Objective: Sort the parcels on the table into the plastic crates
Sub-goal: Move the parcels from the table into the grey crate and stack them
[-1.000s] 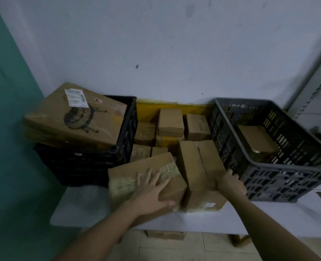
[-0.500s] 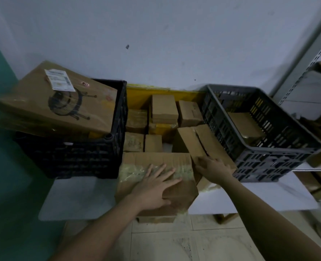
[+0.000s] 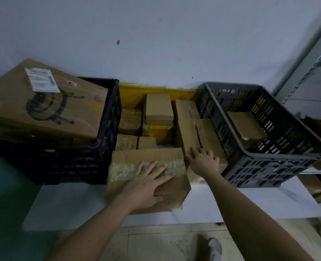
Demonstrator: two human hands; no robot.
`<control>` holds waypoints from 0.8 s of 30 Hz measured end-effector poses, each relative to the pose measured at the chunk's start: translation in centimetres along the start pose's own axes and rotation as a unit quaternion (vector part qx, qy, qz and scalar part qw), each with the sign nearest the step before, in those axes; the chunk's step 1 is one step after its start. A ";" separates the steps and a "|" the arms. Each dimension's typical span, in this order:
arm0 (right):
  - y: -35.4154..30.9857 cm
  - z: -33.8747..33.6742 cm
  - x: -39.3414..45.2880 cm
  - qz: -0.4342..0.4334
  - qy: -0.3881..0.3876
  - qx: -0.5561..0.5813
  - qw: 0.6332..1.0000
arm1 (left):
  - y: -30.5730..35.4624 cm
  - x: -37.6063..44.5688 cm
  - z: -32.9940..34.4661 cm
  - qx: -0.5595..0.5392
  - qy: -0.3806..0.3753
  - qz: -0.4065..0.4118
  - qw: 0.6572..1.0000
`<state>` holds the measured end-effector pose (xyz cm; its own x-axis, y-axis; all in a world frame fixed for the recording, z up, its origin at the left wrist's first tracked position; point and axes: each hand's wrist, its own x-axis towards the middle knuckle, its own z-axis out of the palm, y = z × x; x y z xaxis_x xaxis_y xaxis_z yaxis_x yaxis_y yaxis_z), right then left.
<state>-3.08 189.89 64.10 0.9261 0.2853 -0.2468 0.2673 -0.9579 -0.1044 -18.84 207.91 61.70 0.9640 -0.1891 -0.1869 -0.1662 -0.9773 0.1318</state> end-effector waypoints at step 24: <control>22.1 -22.7 8.8 -0.169 0.071 0.190 0.965 | 15.7 25.6 -20.6 -0.091 0.145 -0.129 0.977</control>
<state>16.97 170.52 81.49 0.8379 0.5457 -0.0045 0.4683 -0.7232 -0.5076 7.52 189.71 79.02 0.9915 0.1222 0.0438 0.1043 -0.9507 0.2920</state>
